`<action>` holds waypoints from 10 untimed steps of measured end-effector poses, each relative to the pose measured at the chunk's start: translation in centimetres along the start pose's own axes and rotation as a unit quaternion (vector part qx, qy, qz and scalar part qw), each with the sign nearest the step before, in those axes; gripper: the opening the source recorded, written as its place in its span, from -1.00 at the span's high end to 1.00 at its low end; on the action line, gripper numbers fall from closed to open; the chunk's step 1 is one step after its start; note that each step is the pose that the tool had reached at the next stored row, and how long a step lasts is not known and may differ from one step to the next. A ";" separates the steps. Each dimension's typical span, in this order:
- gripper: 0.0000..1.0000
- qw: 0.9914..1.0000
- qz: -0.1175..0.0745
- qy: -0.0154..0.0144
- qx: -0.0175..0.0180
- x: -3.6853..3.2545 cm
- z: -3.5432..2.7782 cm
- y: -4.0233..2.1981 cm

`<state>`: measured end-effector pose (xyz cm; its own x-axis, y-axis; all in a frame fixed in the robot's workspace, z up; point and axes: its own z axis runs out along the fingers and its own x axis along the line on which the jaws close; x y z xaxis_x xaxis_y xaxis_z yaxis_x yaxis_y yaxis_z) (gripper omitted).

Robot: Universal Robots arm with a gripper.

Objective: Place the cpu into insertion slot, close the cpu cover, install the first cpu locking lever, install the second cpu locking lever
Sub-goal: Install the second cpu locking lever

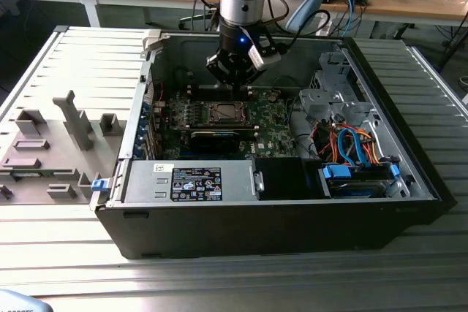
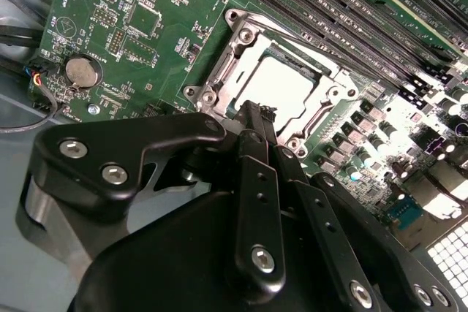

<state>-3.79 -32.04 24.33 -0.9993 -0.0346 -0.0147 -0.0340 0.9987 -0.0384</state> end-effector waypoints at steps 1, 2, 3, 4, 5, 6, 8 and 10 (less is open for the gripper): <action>0.79 1.000 0.000 0.000 0.000 0.01 0.00 -0.14; 0.79 1.000 0.000 0.000 0.000 0.01 0.02 -0.35; 0.79 1.000 0.000 0.000 0.000 0.02 0.02 -0.41; 0.79 1.000 0.000 0.000 0.000 0.02 0.02 -0.44; 0.79 1.000 0.000 0.000 0.000 0.02 0.02 -0.48; 0.79 1.000 0.000 0.000 0.000 0.02 0.02 -0.51; 0.79 1.000 0.000 0.000 0.000 0.02 0.02 -0.60; 0.79 1.000 0.000 0.000 0.000 0.03 0.03 -0.75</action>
<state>-3.80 -32.79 24.33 -0.9993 -0.0345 -0.0146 -0.0339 0.9987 -0.0383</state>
